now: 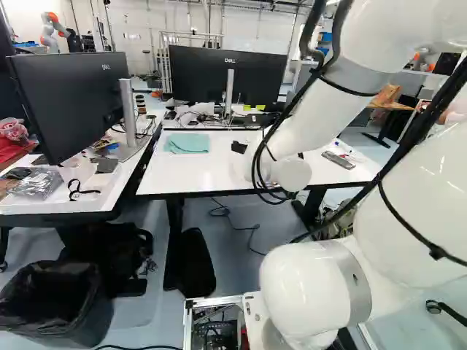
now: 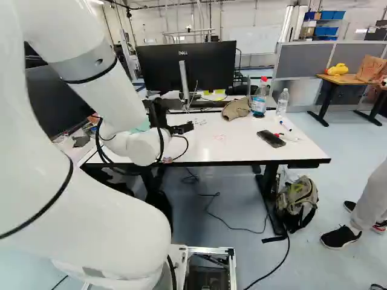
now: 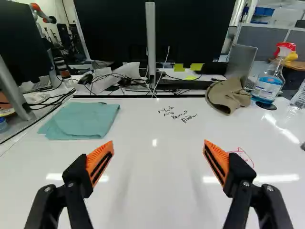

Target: Clean the table with the green towel

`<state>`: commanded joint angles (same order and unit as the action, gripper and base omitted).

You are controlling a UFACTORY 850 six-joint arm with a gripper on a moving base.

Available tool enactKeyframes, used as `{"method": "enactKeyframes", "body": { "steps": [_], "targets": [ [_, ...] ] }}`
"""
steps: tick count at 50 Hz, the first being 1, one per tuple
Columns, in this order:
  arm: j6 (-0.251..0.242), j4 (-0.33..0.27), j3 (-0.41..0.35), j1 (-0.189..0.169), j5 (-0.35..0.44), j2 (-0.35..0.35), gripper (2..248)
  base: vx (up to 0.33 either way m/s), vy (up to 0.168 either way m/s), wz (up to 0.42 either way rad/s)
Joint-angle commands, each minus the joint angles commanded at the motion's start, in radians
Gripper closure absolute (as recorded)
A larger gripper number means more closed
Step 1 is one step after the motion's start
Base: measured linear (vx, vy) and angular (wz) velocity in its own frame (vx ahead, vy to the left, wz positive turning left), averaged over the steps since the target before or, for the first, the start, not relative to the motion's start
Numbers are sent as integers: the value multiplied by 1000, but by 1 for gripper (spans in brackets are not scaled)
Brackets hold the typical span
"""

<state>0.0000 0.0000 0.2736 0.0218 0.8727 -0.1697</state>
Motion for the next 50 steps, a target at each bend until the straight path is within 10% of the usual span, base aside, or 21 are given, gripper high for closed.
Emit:
{"method": "enactKeyframes", "body": {
  "steps": [50],
  "targets": [
    [0, 0, 229, 124, 0, 155, 3, 0, 0, 0]
  ]
}}
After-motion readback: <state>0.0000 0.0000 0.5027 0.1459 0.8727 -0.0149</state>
